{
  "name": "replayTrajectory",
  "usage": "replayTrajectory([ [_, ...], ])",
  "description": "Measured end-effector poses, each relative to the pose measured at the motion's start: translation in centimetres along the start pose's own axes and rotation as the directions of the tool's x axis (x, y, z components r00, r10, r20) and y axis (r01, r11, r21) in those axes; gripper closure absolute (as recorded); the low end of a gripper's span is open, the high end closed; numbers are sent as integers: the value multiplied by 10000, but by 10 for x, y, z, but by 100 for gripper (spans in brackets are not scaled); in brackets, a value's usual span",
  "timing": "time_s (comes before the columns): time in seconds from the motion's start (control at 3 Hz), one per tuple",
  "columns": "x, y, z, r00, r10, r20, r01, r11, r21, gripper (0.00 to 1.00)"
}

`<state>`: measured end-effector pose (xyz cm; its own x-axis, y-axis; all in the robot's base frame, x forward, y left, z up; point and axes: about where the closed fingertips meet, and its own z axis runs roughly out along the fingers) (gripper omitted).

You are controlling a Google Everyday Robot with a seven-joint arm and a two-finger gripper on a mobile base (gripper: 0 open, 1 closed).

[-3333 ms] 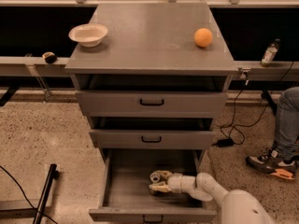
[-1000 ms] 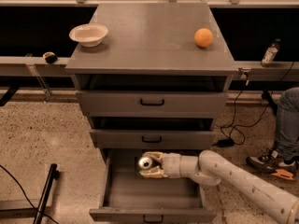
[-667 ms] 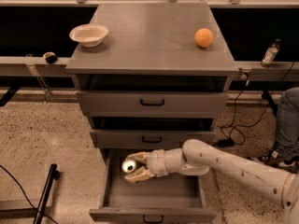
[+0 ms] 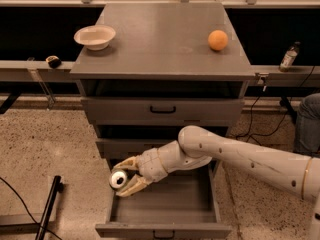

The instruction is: Pick green can from bottom drawer and place on counter

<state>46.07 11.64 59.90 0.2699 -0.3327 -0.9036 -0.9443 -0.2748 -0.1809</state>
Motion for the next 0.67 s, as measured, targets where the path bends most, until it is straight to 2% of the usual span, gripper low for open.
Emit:
replayTrajectory([
  [0.33,-27,-1,-38,9960,-352,819,255,9929,1164,100],
  [0.67,-52,12,-71,9863,-1641,159,1547,9546,2545,100],
])
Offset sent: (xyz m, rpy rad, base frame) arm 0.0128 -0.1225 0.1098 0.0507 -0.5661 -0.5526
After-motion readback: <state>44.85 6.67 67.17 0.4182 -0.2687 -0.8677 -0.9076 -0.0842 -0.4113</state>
